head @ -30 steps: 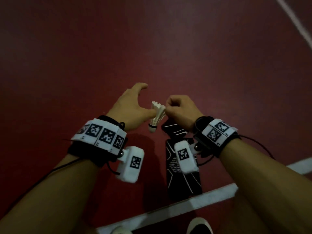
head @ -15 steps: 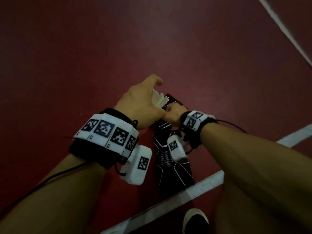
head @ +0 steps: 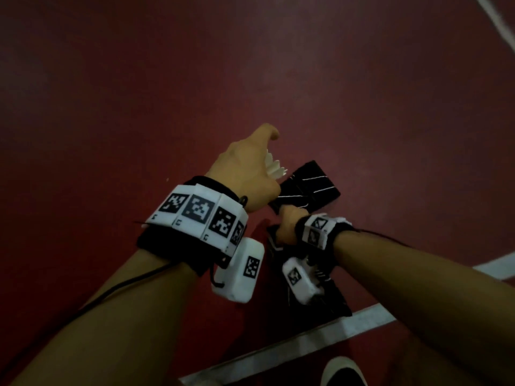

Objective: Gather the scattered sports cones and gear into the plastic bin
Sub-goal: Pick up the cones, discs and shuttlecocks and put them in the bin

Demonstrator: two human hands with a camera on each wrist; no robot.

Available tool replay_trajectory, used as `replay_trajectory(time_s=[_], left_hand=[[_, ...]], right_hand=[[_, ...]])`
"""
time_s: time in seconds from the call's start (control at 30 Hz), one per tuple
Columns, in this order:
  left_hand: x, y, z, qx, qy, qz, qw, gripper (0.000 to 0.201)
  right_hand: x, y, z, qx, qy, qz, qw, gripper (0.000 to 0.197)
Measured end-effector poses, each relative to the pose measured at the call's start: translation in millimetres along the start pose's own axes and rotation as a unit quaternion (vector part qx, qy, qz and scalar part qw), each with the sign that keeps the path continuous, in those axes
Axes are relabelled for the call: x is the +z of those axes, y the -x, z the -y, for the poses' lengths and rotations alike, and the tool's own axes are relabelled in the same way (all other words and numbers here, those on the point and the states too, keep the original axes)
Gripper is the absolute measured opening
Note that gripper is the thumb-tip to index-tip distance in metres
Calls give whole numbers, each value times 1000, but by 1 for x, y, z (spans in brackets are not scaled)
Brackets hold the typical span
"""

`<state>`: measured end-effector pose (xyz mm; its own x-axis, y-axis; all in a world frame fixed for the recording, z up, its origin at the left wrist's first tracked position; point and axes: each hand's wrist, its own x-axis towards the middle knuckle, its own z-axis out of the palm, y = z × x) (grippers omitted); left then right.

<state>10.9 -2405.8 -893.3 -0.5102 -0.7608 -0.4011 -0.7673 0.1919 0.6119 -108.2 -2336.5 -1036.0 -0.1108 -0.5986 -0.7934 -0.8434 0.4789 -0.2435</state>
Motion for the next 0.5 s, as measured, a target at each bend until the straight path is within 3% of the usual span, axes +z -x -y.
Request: replay_trajectory(time_s=[0.1, 0.17, 0.23, 0.33, 0.4, 0.5], left_hand=[[-4, -2, -1, -34, 31, 20, 999, 65], [-7, -3, -2, -48, 55, 15, 997, 47], [-12, -2, -3, -52, 100, -5, 994, 37], [-15, 0, -2, -51, 138, -45, 988, 40], [-17, 5, -3, -57, 182, -5, 982, 39], [-16, 14, -8, -74, 185, 107, 974, 31]], right_hand=[[-46, 17, 26, -102, -106, -20, 989, 16], [-75, 33, 25, -118, -257, -49, 958, 2], [-95, 42, 14, -114, -388, -68, 912, 8], [-107, 48, 4, -97, -532, -53, 840, 33], [-113, 52, 3, -96, -623, -14, 776, 36], [-120, 60, 11, -133, -712, 43, 688, 29]])
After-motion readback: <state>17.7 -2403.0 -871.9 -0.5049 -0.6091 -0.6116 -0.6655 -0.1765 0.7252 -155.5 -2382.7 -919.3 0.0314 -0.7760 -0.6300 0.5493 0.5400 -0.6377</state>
